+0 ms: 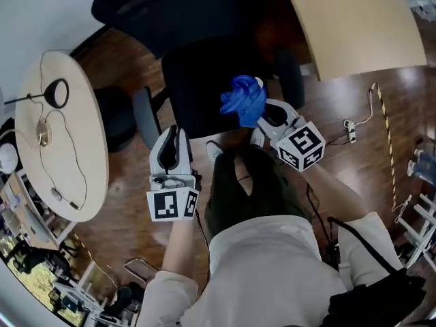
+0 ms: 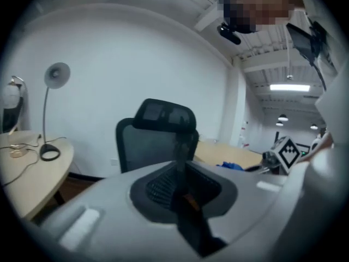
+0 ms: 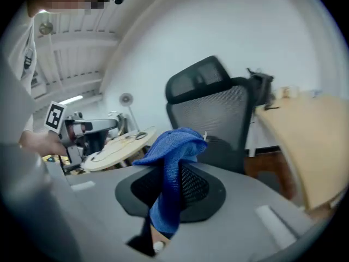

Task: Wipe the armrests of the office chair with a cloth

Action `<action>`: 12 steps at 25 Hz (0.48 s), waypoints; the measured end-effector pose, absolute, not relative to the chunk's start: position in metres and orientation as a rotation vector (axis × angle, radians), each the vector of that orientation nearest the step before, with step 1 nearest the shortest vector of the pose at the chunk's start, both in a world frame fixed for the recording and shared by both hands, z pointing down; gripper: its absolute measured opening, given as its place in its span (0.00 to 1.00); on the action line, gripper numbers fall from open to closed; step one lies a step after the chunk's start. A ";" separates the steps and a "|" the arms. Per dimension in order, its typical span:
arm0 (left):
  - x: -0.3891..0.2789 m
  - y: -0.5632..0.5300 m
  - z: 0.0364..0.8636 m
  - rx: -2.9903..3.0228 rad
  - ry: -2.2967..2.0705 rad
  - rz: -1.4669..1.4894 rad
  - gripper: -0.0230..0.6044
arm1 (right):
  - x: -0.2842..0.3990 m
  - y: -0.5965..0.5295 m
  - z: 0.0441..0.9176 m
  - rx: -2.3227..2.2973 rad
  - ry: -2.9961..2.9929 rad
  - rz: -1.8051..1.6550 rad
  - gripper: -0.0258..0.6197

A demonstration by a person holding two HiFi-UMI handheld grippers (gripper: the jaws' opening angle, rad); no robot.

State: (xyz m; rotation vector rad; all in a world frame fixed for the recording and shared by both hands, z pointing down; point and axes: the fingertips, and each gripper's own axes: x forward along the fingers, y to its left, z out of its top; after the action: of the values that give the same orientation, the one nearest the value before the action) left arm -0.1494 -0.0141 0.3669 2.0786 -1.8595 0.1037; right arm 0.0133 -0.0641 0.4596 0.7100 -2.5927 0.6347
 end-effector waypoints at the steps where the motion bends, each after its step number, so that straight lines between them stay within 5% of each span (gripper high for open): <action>1: -0.122 -0.029 0.365 2.106 -1.829 0.097 0.11 | 0.051 -0.083 0.464 0.804 -2.548 0.636 0.14; 6: -0.007 -0.070 0.360 2.208 -1.634 0.018 0.04 | 0.161 -0.175 0.532 1.036 -2.342 0.652 0.14; 12: 0.006 -0.051 0.386 2.148 -1.572 0.131 0.04 | 0.130 -0.247 0.616 0.888 -2.219 0.699 0.14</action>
State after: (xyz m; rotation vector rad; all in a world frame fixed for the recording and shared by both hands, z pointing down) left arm 0.0056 -0.0515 0.3857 2.1480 -1.5721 0.1308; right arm 0.1303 -0.2468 0.6163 0.8877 -2.2191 0.6993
